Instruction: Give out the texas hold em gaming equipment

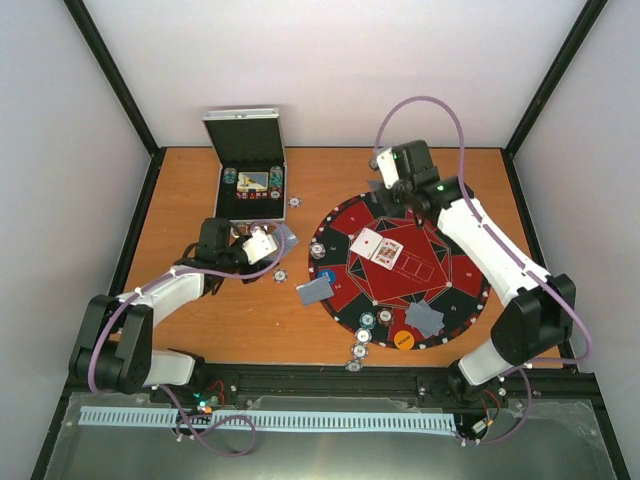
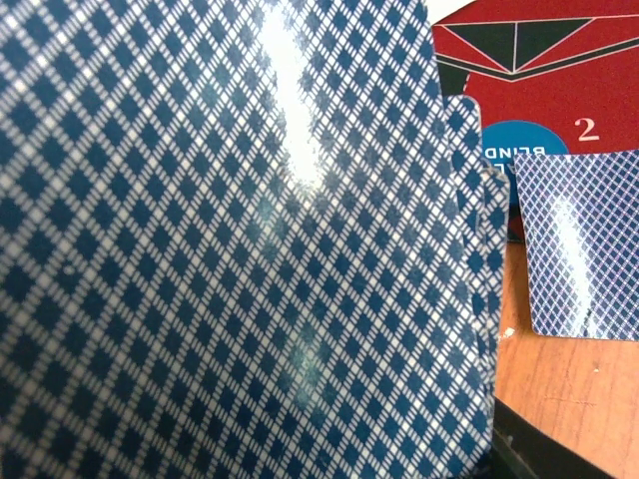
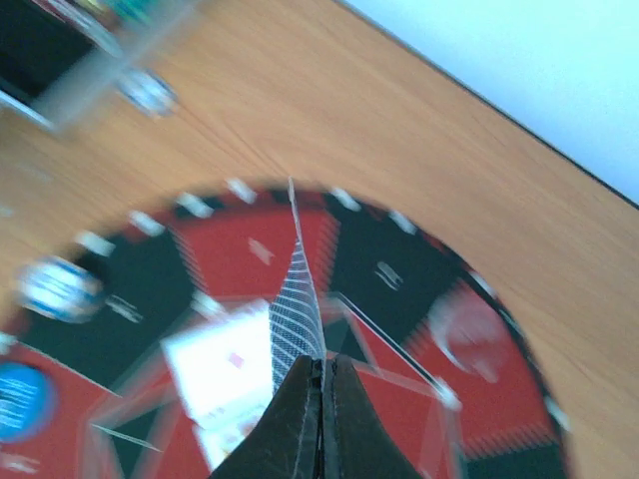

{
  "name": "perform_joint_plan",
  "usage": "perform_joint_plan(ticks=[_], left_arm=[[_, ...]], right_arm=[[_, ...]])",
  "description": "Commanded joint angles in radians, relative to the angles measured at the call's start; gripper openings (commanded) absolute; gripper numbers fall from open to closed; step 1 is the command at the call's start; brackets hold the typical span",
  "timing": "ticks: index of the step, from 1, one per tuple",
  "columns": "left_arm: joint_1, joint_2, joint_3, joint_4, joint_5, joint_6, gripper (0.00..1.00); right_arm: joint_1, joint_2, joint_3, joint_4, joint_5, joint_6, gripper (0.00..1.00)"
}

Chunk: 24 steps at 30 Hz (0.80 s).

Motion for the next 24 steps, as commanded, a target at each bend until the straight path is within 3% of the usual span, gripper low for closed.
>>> perform_joint_plan(ticks=[1, 6, 11, 16, 24], left_arm=[[-0.001, -0.030, -0.005, 0.032, 0.019, -0.016, 0.53], [-0.001, -0.037, 0.006, 0.022, 0.020, -0.009, 0.53], [-0.001, -0.042, 0.005, 0.028, 0.020, -0.008, 0.53], [-0.001, -0.039, 0.010, 0.023, 0.018, -0.004, 0.53], [-0.001, -0.032, 0.014, 0.026, 0.019, -0.003, 0.53]], right_arm=[[0.005, -0.028, -0.162, -0.111, 0.620, -0.121, 0.03], [0.014, -0.039, -0.348, -0.075, 0.801, -0.223, 0.03], [0.058, 0.031, -0.462, 0.016, 0.839, -0.263, 0.03], [0.096, 0.102, -0.549, 0.049, 0.742, -0.272, 0.03], [0.106, 0.073, -0.595, 0.077, 0.481, -0.332, 0.03]])
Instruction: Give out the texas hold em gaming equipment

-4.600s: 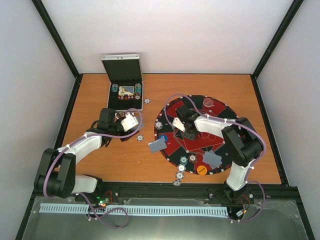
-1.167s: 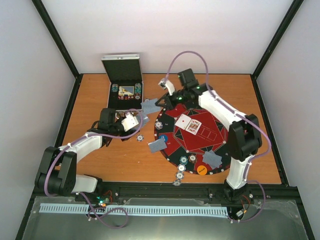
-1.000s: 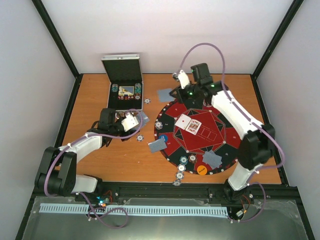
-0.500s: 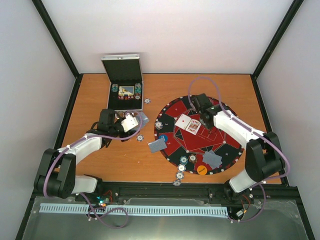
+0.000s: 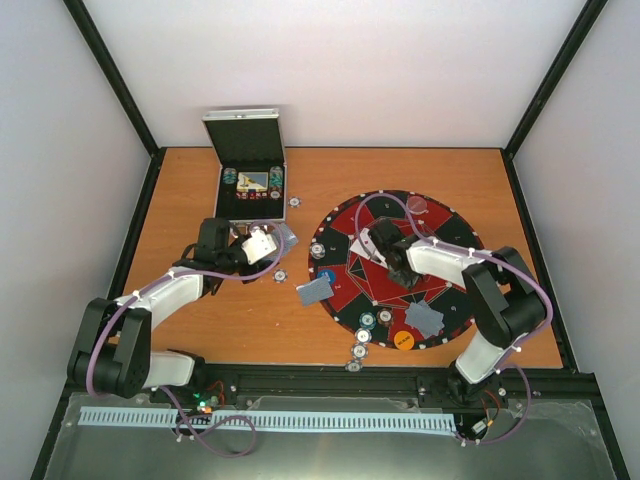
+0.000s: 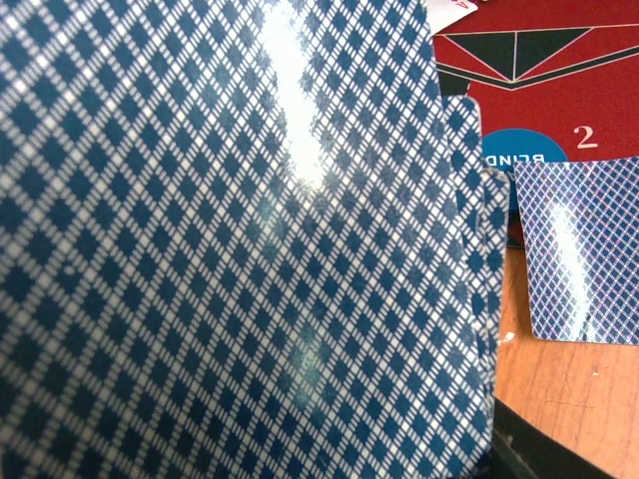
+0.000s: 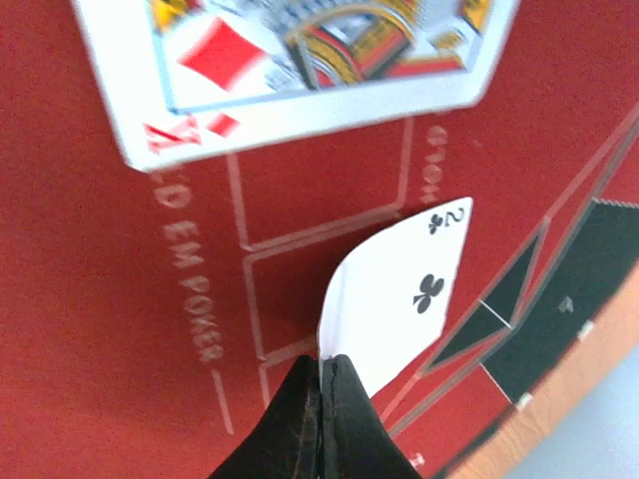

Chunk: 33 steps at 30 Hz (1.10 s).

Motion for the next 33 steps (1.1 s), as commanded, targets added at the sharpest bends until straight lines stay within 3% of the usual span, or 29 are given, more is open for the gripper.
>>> perform_joint_plan(ticks=[1, 7, 28, 33], left_arm=[[-0.002, -0.010, 0.022, 0.025, 0.018, 0.003, 0.53], [-0.001, -0.010, 0.019, 0.028, 0.020, 0.004, 0.53], [-0.001, 0.001, 0.034, 0.018, 0.010, 0.007, 0.53], [-0.001, 0.005, 0.036, 0.018, 0.011, 0.009, 0.53]], right_arm=[[0.009, -0.037, -0.022, 0.043, -0.157, -0.048, 0.03], [0.015, -0.041, -0.054, 0.065, -0.219, -0.095, 0.03], [0.015, 0.081, -0.015, 0.121, -0.135, -0.112, 0.03], [0.015, 0.083, -0.005, 0.093, -0.172, -0.103, 0.14]])
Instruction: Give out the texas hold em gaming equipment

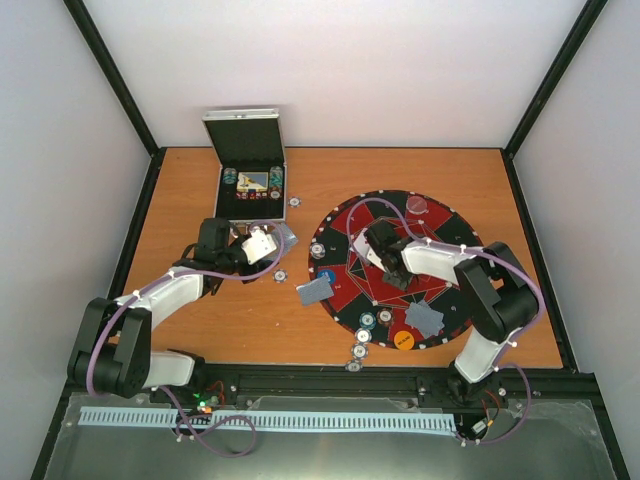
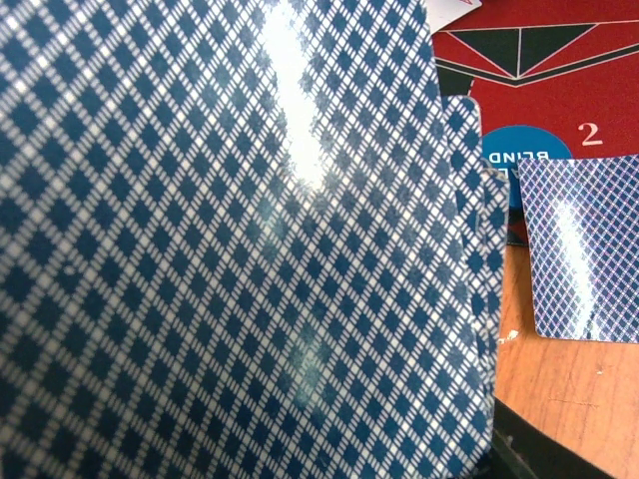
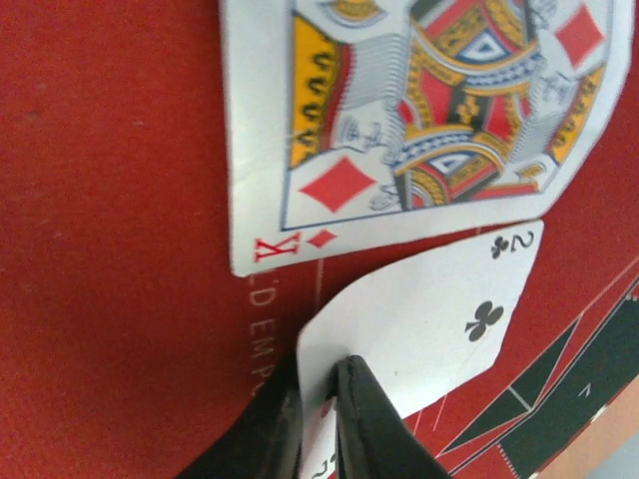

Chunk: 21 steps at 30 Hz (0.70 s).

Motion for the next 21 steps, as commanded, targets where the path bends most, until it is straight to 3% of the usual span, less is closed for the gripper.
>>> perform_joint_plan(ticks=[1, 10, 15, 19, 21], left_arm=[[-0.001, 0.006, 0.036, 0.018, 0.018, 0.008, 0.53], [-0.001, 0.015, 0.040, 0.019, 0.017, 0.017, 0.53], [-0.001, 0.018, 0.043, 0.019, 0.017, 0.022, 0.53], [-0.001, 0.017, 0.044, 0.019, 0.017, 0.021, 0.53], [-0.001, 0.015, 0.042, 0.020, 0.019, 0.023, 0.53]], right_arm=[[0.001, 0.031, 0.003, 0.008, -0.068, 0.006, 0.17], [0.005, -0.012, 0.031, -0.058, -0.194, 0.041, 0.38], [0.011, -0.061, 0.035, -0.084, -0.232, 0.048, 0.44], [0.011, -0.164, 0.047, -0.068, -0.268, 0.064, 0.48], [0.008, -0.243, 0.048, -0.021, -0.292, 0.079, 0.55]])
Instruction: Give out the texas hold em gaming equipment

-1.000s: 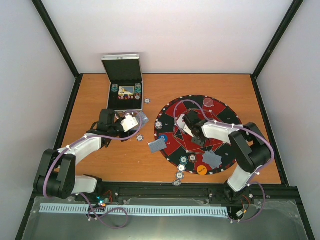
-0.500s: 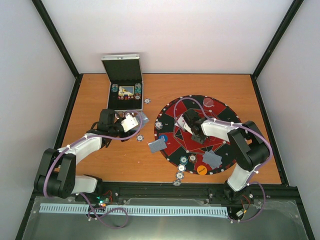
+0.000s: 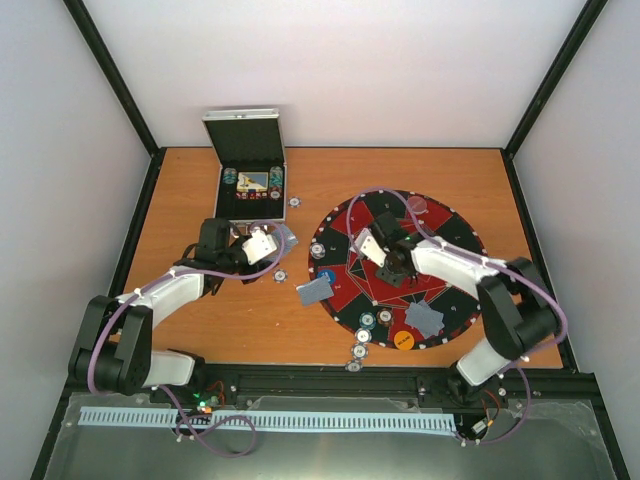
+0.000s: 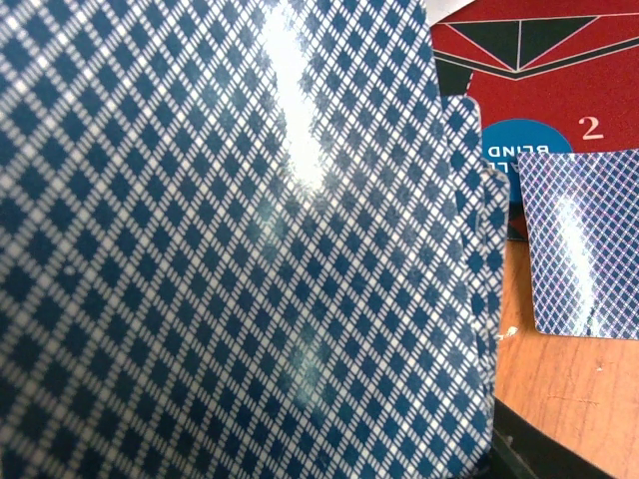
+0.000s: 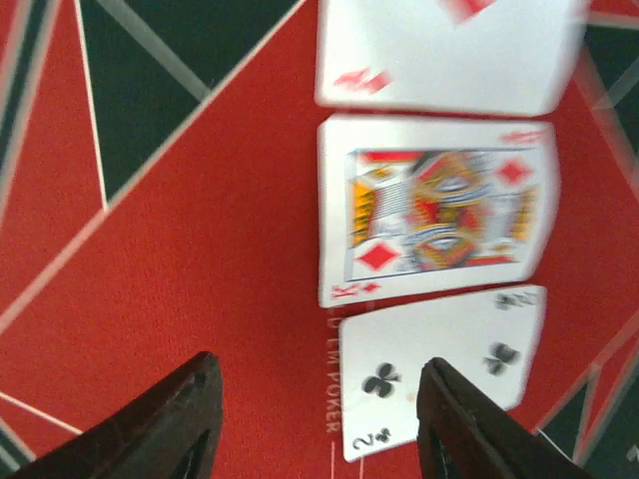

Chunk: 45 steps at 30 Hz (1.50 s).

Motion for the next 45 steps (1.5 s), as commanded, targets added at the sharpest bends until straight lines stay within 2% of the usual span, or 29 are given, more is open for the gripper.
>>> perform_joint_plan(ticks=[1, 4, 7, 8, 10, 12, 13, 15, 20, 23, 28, 33, 38, 42, 45], left_arm=[[-0.001, 0.002, 0.040, 0.022, 0.020, 0.021, 0.53], [-0.001, 0.001, 0.039, 0.025, 0.022, 0.024, 0.53], [-0.001, -0.001, 0.040, 0.028, 0.025, 0.026, 0.53], [-0.001, -0.001, 0.040, 0.029, 0.025, 0.026, 0.53], [-0.001, -0.003, 0.042, 0.027, 0.024, 0.027, 0.53], [-0.001, -0.006, 0.042, 0.022, 0.022, 0.029, 0.53], [-0.001, -0.008, 0.042, 0.020, 0.022, 0.031, 0.53], [-0.001, -0.009, 0.042, 0.016, 0.021, 0.033, 0.53], [-0.001, -0.009, 0.047, 0.008, 0.018, 0.032, 0.53], [-0.001, -0.001, 0.048, 0.013, 0.021, 0.032, 0.53], [-0.001, 0.009, 0.052, 0.017, 0.026, 0.030, 0.53], [-0.001, 0.012, 0.056, 0.015, 0.025, 0.032, 0.53], [-0.001, 0.016, 0.054, 0.019, 0.026, 0.034, 0.53], [-0.001, 0.018, 0.055, 0.019, 0.027, 0.033, 0.53], [-0.001, 0.018, 0.055, 0.020, 0.026, 0.036, 0.54]], right_arm=[[-0.006, -0.186, 0.021, 0.074, -0.101, 0.044, 0.61], [-0.043, -0.275, 0.048, 0.191, -0.236, 0.141, 0.79], [-0.065, -0.290, 0.081, 0.355, -0.558, 0.260, 0.90], [-0.065, -0.270, 0.095, 0.405, -0.689, 0.302, 0.90], [-0.065, -0.197, 0.147, 0.477, -0.852, 0.404, 0.90], [-0.064, -0.095, 0.228, 0.508, -0.926, 0.522, 0.82], [-0.060, -0.045, 0.272, 0.500, -0.932, 0.589, 0.74], [-0.044, 0.054, 0.369, 0.456, -0.984, 0.609, 0.66], [0.032, 0.150, 0.441, 0.414, -1.010, 0.543, 0.72], [0.041, 0.204, 0.465, 0.389, -1.001, 0.544, 0.71], [0.052, 0.277, 0.501, 0.381, -1.015, 0.551, 0.61], [0.067, 0.305, 0.525, 0.356, -1.049, 0.529, 0.45], [0.068, 0.335, 0.557, 0.307, -1.103, 0.514, 0.44], [0.069, 0.350, 0.579, 0.287, -1.105, 0.509, 0.29], [0.069, 0.349, 0.582, 0.286, -1.105, 0.508, 0.29]])
